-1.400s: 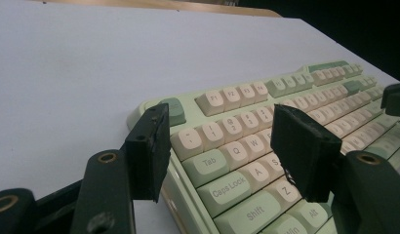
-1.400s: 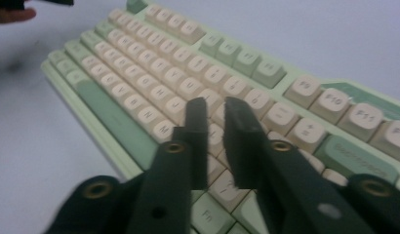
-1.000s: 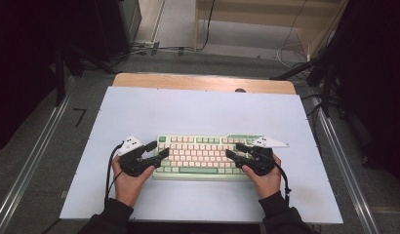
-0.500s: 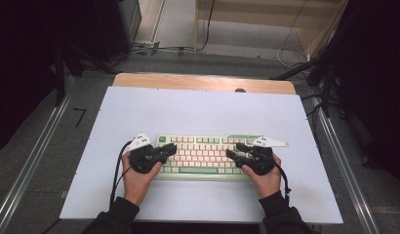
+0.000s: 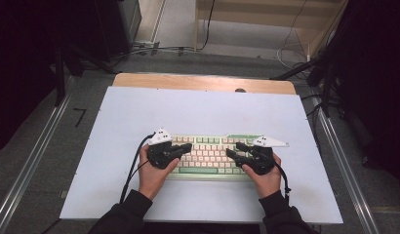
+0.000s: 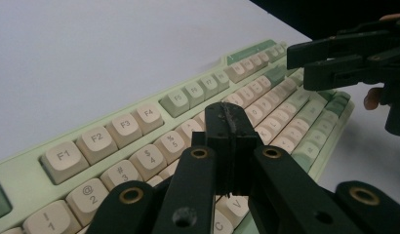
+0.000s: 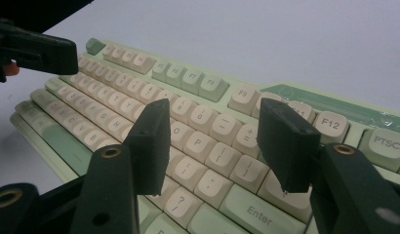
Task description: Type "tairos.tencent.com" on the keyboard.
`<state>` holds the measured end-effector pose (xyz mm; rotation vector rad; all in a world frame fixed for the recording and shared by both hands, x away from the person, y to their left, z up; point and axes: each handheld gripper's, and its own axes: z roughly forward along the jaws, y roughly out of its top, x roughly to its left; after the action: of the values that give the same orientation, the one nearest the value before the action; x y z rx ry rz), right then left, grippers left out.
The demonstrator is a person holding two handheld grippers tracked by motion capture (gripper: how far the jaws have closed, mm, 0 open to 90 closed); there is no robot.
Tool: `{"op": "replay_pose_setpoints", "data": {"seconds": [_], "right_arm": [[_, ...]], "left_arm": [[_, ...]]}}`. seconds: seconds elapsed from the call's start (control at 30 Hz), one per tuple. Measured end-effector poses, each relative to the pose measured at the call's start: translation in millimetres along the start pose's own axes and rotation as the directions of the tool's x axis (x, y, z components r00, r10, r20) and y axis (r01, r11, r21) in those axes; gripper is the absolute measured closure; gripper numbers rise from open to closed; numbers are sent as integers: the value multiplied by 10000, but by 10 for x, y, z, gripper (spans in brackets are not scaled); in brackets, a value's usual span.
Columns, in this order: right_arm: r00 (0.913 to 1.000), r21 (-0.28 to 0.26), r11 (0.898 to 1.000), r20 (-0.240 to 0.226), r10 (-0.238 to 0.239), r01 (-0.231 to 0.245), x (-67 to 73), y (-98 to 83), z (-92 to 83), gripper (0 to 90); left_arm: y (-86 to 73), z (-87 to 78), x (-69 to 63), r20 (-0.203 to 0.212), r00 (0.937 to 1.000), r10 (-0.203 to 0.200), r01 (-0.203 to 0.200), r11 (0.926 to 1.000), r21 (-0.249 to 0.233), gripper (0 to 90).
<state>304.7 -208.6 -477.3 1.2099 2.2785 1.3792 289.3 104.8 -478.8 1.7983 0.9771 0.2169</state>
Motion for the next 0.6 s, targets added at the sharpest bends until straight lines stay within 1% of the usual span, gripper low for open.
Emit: {"op": "replay_pose_setpoints", "data": {"seconds": [0.13,0.17,0.23,0.27,0.43,0.6], "right_arm": [[10000,33,10000,31,5,-5,-2,0,4,450],[10000,20,10000,33,-29,29,1,0,2,450],[10000,5,10000,29,-66,66,6,2,-1,450],[10000,6,10000,37,-74,74,6,4,-1,450],[10000,39,10000,76,-33,33,-8,5,18,453],[10000,27,10000,53,-60,59,-1,5,6,453]], "left_arm": [[-7,48,3,112,9999,-45,44,9999,149,900],[-8,53,-4,111,9999,15,-17,9998,192,900],[-9,72,-21,-77,9997,252,-250,9991,329,900],[-9,85,-27,-178,9995,264,-257,9990,374,900],[-6,133,-17,-364,9990,262,-244,9985,498,900],[-11,163,-17,-381,9990,225,-204,9982,563,900]]}}
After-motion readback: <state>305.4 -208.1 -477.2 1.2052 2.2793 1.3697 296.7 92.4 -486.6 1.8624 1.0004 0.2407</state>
